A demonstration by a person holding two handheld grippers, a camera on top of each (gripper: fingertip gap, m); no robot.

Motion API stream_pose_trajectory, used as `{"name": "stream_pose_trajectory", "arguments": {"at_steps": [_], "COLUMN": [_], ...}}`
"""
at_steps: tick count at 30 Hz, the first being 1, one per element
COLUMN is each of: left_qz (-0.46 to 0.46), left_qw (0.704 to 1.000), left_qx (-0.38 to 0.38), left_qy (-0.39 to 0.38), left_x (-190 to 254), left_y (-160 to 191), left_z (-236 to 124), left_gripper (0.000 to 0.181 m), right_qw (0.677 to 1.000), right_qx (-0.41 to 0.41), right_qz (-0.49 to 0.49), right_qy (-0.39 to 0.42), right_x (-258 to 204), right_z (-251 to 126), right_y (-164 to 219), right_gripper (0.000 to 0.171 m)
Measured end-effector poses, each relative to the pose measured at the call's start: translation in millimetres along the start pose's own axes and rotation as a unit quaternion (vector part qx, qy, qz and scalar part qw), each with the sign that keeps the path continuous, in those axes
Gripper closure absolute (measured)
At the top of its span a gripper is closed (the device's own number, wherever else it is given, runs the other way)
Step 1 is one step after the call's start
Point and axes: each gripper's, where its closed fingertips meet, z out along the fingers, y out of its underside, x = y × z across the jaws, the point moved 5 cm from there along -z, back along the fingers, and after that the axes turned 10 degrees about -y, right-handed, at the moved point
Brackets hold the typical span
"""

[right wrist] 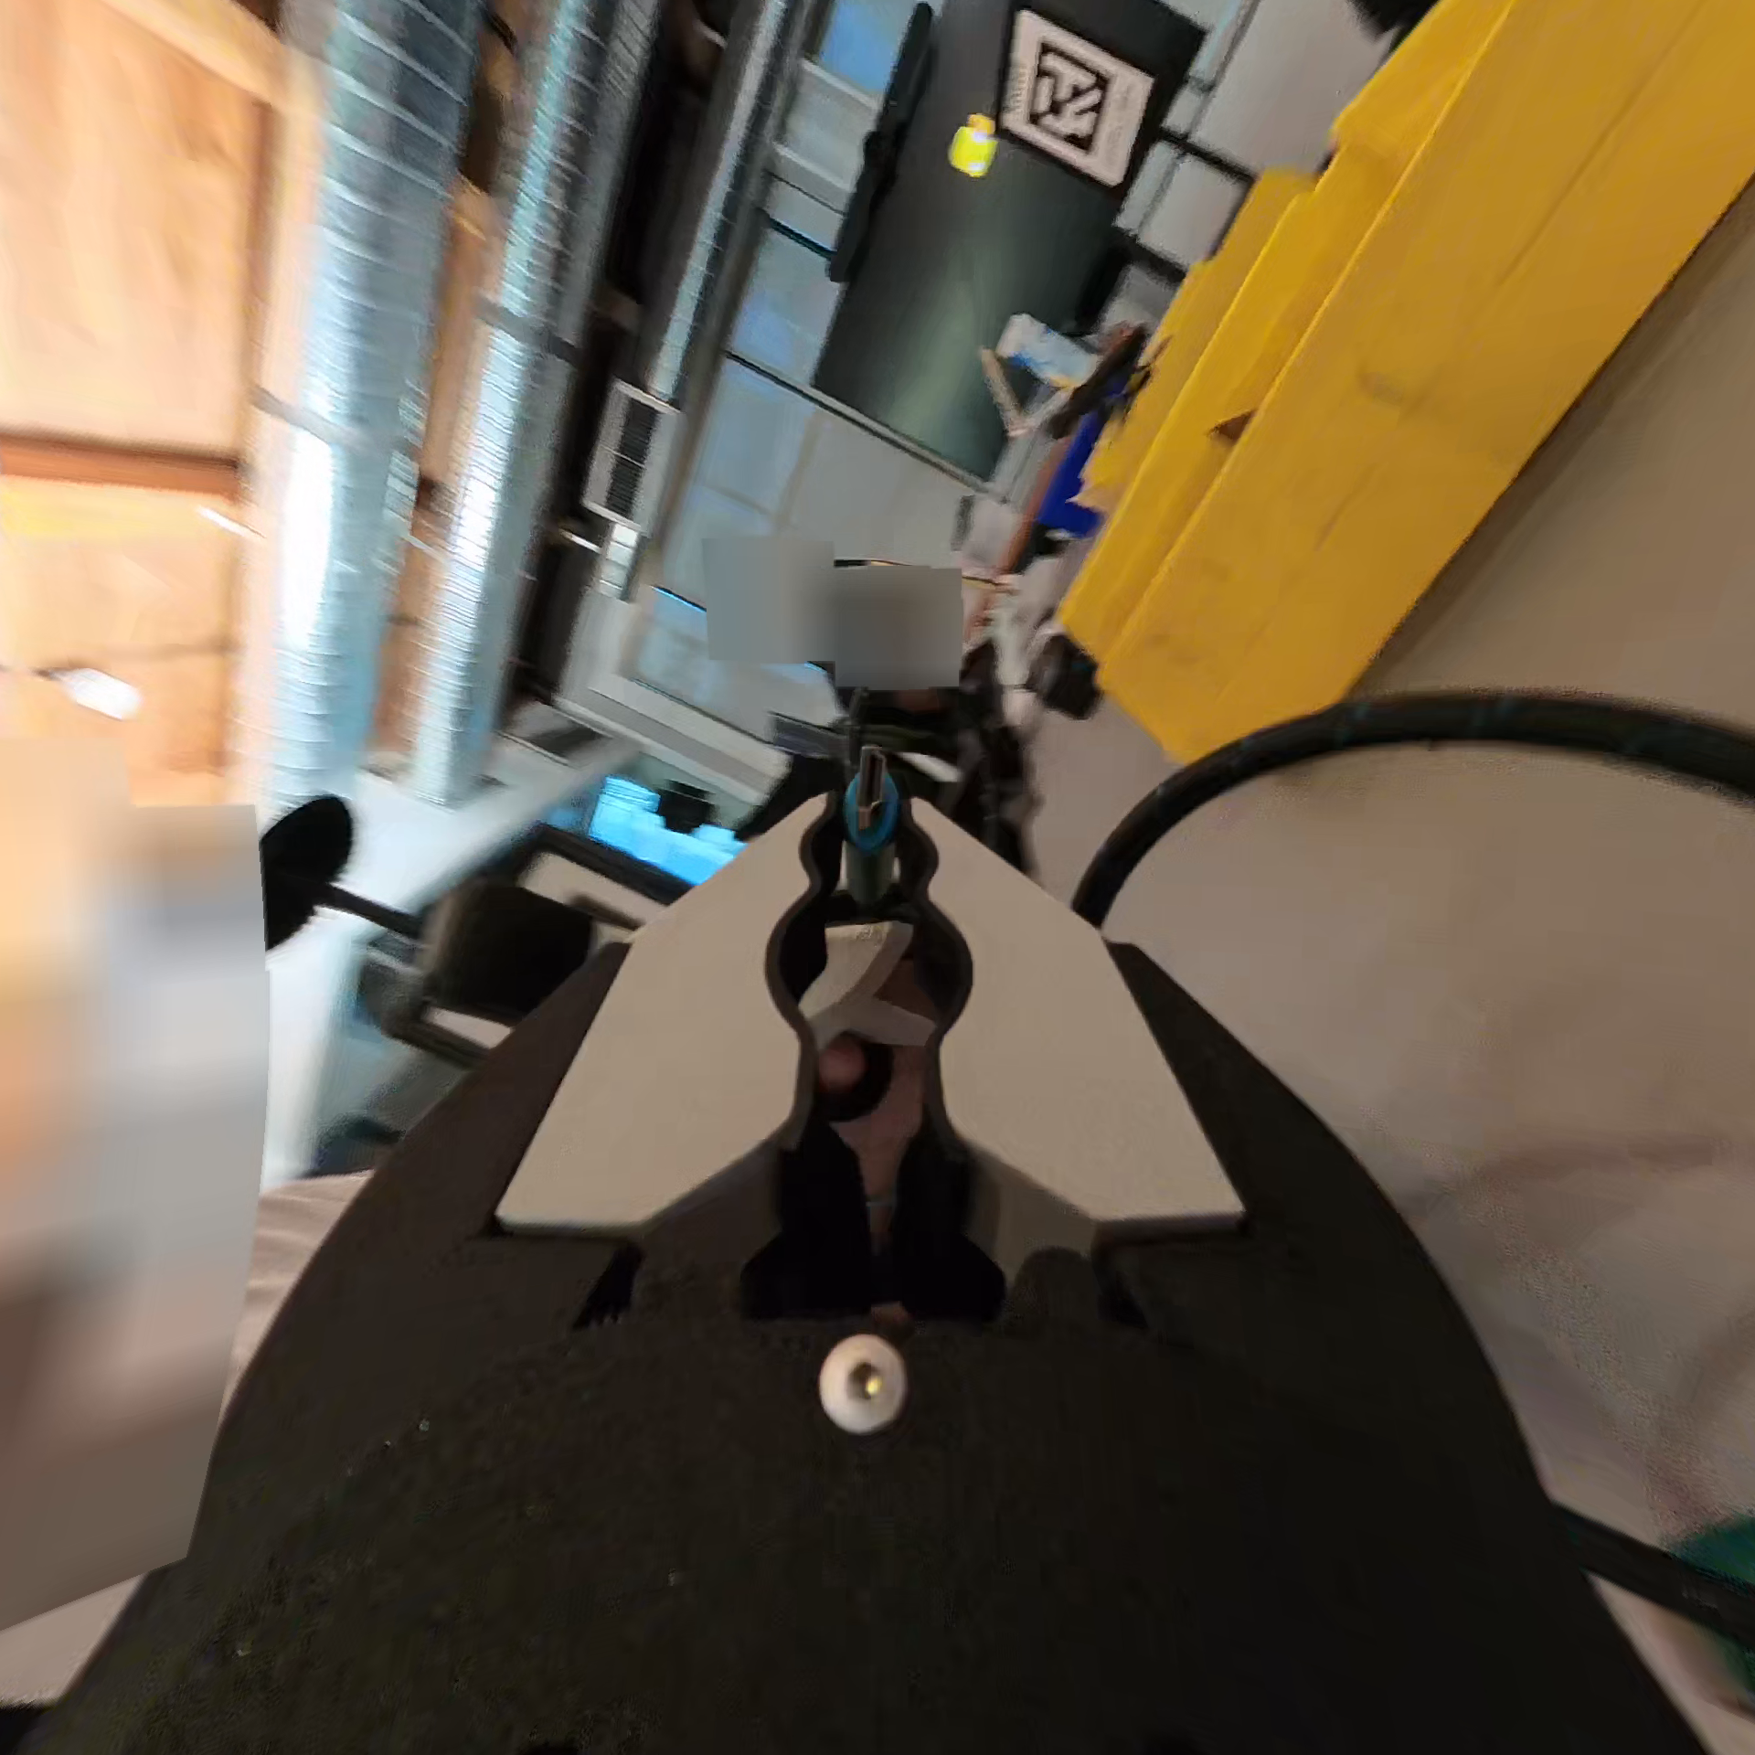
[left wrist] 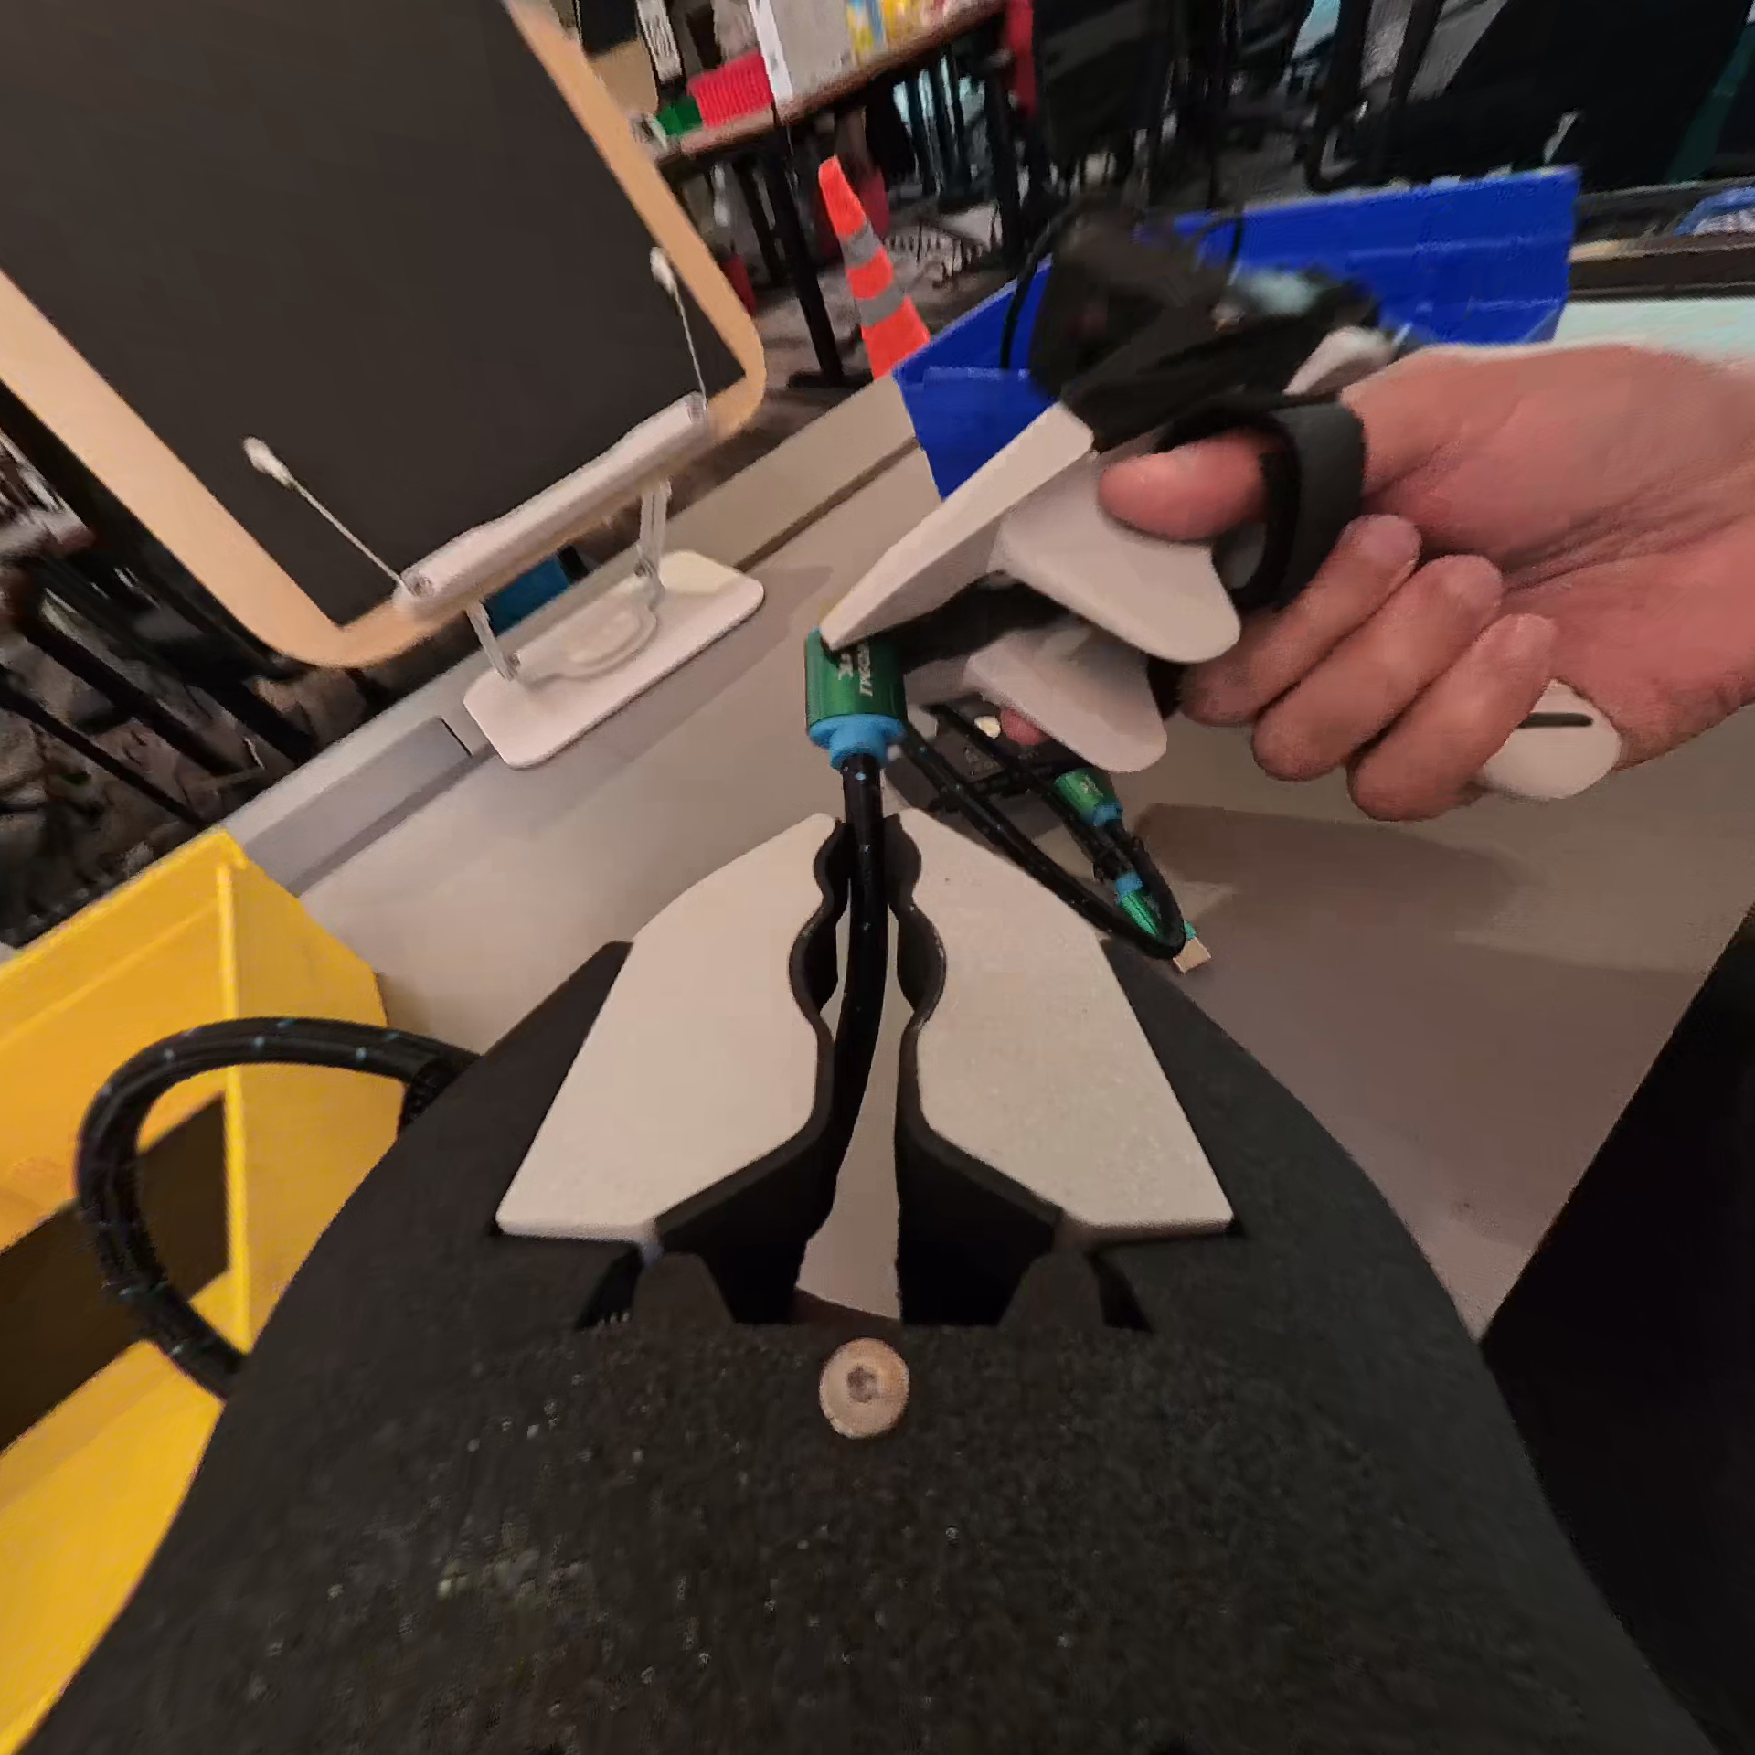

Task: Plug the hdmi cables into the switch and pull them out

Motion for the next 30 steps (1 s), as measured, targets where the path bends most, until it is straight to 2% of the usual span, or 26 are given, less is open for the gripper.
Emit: {"name": "stream_pose_trajectory", "arguments": {"at_steps": [2, 3, 6, 9, 12, 15, 19, 22, 24, 26, 28, 30], "left_qz": [0.018, 0.029, 0.073, 0.105, 0.102, 0.062, -0.007, -0.009, -0.037, -0.04, -0.021, 0.009], "left_qw": [0.999, 0.996, 0.987, 0.988, 0.985, 0.983, 0.994, 1.0, 0.999, 0.999, 0.998, 0.989], "left_qx": [0.048, 0.081, 0.127, 0.1, 0.118, 0.147, 0.096, -0.008, -0.037, -0.02, 0.05, 0.129], "left_qy": [-0.011, -0.018, -0.066, -0.044, -0.069, -0.095, -0.051, -0.024, -0.013, -0.01, -0.016, -0.07], "left_x": [0, 0, -3, 5, 3, -8, 4, 13, 11, 13, 18, 12], "left_y": [-10, -17, -27, -19, -13, -12, 19, 72, 88, 78, 48, 16], "left_z": [-9, -16, -28, -30, -46, -76, -101, -83, -59, -35, -21, -17], "left_gripper": [0.175, 0.176, 0.155, 0.134, 0.136, 0.137, 0.135, 0.136, 0.14, 0.139, 0.137, 0.136], "right_qw": [0.996, 0.995, 0.991, 0.986, 0.985, 0.988, 0.984, 0.976, 0.974, 0.975, 0.974, 0.976], "right_qx": [0.022, 0.032, 0.056, 0.073, 0.075, 0.088, 0.136, 0.153, 0.138, 0.109, 0.084, 0.062], "right_qz": [0.067, 0.077, 0.105, 0.129, 0.133, 0.112, 0.102, 0.115, 0.118, 0.12, 0.129, 0.127], "right_qy": [-0.049, -0.048, -0.054, -0.07, -0.075, -0.063, -0.057, -0.104, -0.134, -0.154, -0.168, -0.163], "right_x": [-2, 0, 4, 3, -2, -5, -6, -23, -38, -50, -57, -56], "right_z": [0, -1, -6, -6, -4, -10, -26, -25, -12, 7, 22, 31], "right_y": [3, 3, 2, 1, 2, -6, -25, -32, -27, -16, -4, 6], "right_gripper": [0.161, 0.161, 0.161, 0.161, 0.161, 0.161, 0.161, 0.161, 0.161, 0.161, 0.161, 0.161]}}
